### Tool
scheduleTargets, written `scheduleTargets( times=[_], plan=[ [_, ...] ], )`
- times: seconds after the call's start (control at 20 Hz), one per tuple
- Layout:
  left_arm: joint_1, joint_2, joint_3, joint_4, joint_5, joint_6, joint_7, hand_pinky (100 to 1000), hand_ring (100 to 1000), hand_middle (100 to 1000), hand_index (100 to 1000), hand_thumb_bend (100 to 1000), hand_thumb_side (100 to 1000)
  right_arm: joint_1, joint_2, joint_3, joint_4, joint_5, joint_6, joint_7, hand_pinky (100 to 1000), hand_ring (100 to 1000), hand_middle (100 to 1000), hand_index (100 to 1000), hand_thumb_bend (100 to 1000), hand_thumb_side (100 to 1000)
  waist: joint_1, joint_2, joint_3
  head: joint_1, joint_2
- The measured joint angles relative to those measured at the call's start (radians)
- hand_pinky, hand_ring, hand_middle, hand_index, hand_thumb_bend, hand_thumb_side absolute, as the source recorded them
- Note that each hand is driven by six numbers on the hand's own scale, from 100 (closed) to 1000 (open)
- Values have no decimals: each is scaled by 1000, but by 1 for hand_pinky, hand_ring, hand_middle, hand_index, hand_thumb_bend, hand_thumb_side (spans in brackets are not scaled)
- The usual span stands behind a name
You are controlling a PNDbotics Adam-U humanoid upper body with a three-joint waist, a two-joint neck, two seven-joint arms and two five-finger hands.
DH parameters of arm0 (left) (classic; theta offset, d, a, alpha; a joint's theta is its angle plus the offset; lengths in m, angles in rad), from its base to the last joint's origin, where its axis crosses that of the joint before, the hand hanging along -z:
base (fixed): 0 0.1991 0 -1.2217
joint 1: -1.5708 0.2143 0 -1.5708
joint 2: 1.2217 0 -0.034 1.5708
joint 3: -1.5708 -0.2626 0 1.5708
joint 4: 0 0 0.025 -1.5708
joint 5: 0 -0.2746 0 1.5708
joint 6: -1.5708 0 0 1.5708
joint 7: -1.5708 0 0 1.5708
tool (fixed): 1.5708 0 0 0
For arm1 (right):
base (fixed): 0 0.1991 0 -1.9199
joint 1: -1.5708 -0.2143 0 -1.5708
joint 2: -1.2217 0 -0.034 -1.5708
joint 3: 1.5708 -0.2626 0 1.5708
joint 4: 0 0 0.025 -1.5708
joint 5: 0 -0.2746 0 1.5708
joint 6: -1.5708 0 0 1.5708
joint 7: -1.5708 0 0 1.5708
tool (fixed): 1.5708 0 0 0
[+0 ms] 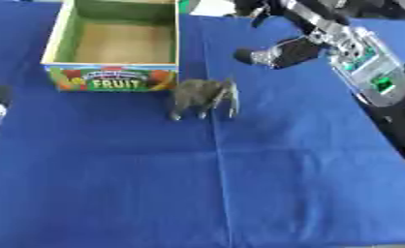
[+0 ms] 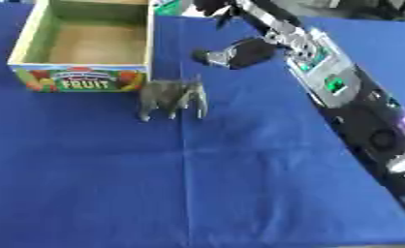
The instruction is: Pick up objects on the table and place them in the box.
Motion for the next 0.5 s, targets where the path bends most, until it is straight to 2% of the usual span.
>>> scheduleTargets(
  times=[0.5],
  plan=[
    [-1,0,-5,0,0,0,-4,468,607,572,690,439,100,-20,68,26,98,63,-26,32,671,798,762,864,494,424,0,0,9,-5,-1]
  ],
)
